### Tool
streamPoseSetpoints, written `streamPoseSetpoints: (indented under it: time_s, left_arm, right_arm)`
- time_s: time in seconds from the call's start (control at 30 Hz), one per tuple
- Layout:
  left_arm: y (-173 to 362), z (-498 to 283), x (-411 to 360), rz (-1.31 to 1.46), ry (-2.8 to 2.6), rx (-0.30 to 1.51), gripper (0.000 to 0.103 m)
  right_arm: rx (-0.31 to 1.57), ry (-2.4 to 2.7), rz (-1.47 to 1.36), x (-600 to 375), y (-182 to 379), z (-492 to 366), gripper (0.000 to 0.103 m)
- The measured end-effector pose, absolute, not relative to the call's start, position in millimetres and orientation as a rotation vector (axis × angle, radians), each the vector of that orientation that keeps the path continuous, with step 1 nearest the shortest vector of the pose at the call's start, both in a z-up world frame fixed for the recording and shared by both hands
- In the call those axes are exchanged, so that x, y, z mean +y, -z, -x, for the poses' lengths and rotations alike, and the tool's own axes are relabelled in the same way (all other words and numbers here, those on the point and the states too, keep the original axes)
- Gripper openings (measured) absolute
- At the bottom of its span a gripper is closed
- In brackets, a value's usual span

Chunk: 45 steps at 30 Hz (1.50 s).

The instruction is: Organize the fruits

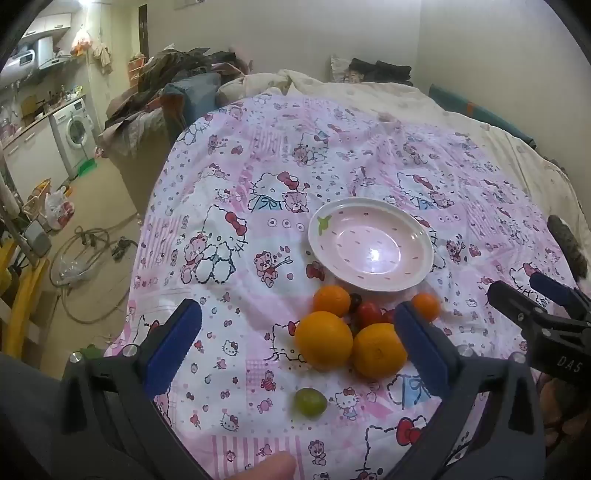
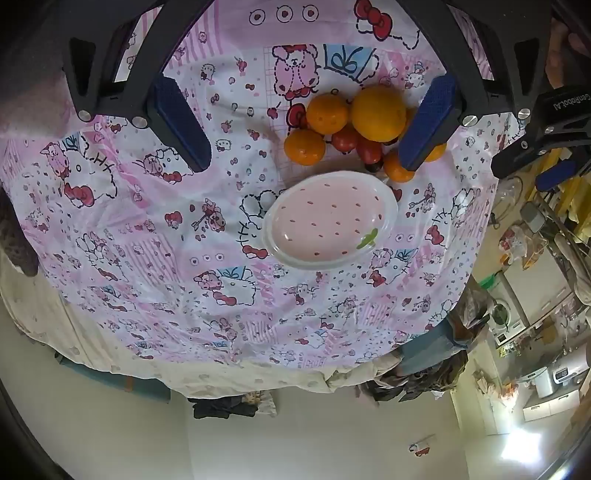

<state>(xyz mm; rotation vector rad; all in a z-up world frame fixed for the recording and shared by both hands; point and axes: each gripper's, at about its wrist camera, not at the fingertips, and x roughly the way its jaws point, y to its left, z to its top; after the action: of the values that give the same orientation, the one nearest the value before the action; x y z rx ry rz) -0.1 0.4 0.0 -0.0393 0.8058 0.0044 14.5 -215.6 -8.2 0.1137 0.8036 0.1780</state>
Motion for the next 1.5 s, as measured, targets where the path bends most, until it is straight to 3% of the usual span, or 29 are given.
streamPoseSetpoints:
  time_s: [1.5]
  left_arm:
    - [-0.7, -1.4, 6.3, 0.06, -0.007, 0.818, 0.103]
  right_arm:
    - [0.804, -0.192, -0.079, -208.2, 9.6, -12.9, 0.103]
